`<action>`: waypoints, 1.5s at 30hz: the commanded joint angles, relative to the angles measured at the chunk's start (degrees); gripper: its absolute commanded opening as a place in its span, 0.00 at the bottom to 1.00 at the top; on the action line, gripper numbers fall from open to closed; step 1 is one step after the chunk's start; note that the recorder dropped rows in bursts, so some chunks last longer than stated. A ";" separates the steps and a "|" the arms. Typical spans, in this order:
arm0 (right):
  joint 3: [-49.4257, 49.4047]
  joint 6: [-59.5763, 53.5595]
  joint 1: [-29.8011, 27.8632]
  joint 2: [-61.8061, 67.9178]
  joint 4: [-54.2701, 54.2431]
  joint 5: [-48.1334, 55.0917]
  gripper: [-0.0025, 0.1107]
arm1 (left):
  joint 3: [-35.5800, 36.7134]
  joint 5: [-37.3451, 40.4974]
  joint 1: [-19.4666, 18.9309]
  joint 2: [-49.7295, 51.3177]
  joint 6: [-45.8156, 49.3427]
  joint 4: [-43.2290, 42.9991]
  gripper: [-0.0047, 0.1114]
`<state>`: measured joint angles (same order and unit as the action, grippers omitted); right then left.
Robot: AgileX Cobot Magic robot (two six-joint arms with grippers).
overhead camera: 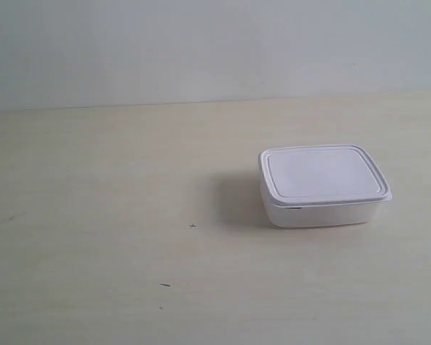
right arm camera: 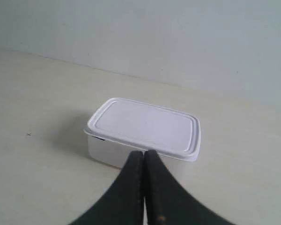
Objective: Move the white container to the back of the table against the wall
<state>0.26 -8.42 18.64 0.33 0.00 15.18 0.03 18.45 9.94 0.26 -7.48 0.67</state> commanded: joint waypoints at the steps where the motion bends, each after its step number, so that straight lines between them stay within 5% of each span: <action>1: -0.26 0.08 0.04 -0.33 0.00 -2.32 0.02 | -0.03 -2.33 -0.19 -0.26 -0.21 0.07 0.04; 12: -0.26 2.61 0.04 -0.33 -0.54 -22.21 0.02 | -0.03 -17.12 -0.19 -0.26 -8.73 3.57 0.04; 21: -0.26 19.50 0.04 -0.33 -4.70 -22.41 0.02 | -0.03 -20.39 -0.19 -0.26 -33.30 3.57 0.04; 25: -0.26 23.97 0.04 -0.33 -12.60 -18.70 0.02 | -0.03 -19.40 -0.19 -0.26 -34.08 3.57 0.04; 33: 11.88 24.94 0.04 4.78 -10.89 -1.74 0.02 | -9.46 -3.06 -0.19 7.70 -28.70 2.94 0.04; 40: 29.26 48.86 0.04 24.08 14.89 22.40 0.02 | -26.50 7.58 -0.19 28.67 -17.31 3.07 0.04; 45: 42.64 39.74 0.04 39.33 17.98 34.45 0.02 | -42.75 17.55 -0.19 47.21 1.89 13.16 0.04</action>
<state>36.27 35.98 18.64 32.69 15.87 44.07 -35.14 30.79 9.94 38.34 -16.90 6.97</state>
